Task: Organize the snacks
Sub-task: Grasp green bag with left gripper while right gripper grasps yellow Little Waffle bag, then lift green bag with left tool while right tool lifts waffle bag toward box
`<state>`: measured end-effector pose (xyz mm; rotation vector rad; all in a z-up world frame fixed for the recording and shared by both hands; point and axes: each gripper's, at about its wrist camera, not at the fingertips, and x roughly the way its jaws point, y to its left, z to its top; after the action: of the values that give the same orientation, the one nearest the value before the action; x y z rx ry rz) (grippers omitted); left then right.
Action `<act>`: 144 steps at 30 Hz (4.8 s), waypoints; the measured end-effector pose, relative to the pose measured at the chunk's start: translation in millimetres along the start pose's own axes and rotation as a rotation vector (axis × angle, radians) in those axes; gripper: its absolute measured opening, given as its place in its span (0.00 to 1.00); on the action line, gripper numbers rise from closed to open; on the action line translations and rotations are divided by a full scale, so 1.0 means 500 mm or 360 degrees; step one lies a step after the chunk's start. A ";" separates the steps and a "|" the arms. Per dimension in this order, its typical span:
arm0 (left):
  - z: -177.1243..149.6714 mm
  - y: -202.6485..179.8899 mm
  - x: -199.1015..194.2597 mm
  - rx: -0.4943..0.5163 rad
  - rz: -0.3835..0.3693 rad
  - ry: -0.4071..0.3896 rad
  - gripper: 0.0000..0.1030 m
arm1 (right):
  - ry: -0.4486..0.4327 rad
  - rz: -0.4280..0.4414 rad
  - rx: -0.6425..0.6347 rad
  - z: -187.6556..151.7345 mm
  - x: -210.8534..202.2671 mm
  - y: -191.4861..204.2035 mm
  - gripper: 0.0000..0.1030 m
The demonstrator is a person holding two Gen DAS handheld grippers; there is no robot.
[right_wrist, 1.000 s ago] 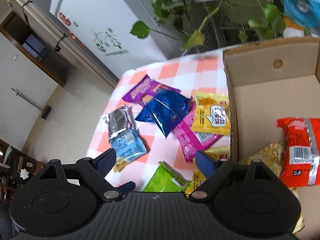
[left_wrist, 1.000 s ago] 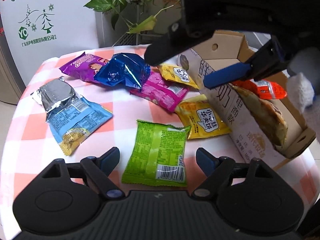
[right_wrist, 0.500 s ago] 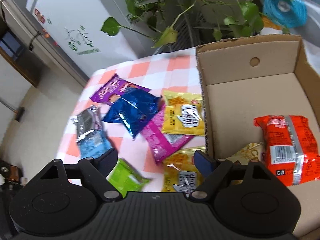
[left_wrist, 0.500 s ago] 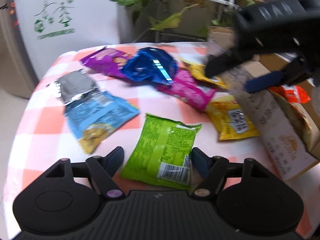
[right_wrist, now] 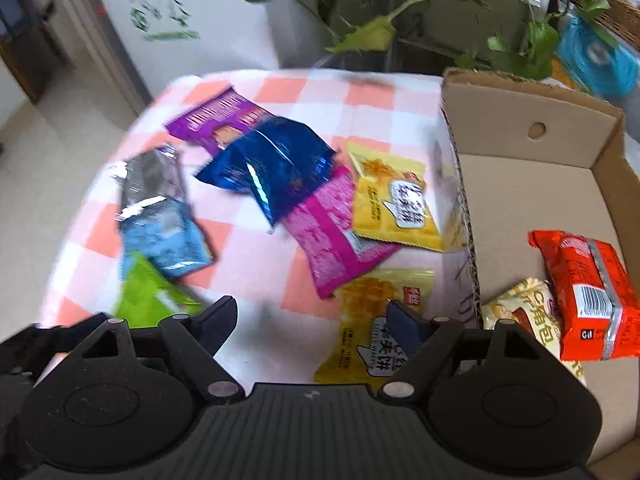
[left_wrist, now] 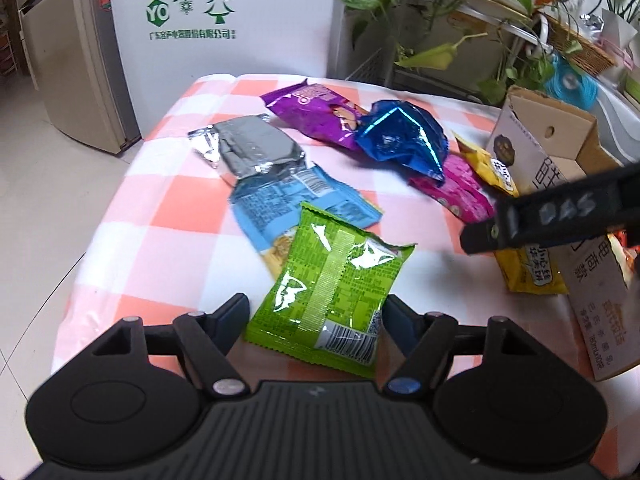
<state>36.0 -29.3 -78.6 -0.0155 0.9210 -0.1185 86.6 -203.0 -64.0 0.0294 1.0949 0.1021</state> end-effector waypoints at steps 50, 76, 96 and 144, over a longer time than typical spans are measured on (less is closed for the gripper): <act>0.020 0.057 -0.024 -0.0009 0.0016 -0.0061 0.68 | 0.0053 -0.0071 0.0034 -0.005 0.019 0.032 0.78; 0.018 0.038 0.023 0.0112 -0.0128 0.0014 0.65 | 0.0086 -0.0203 0.0079 -0.012 0.035 0.038 0.83; 0.024 0.046 -0.039 0.0058 -0.0150 -0.0107 0.48 | -0.0055 0.0152 -0.0043 -0.018 -0.029 0.028 0.52; 0.054 -0.057 -0.135 -0.0121 -0.0119 -0.0199 0.49 | -0.0456 0.0227 -0.0145 -0.009 -0.175 -0.090 0.52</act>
<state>14.4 -51.2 -6.8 -0.1263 0.7994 -0.1502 45.9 -256.6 7.9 0.0392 0.8003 0.2677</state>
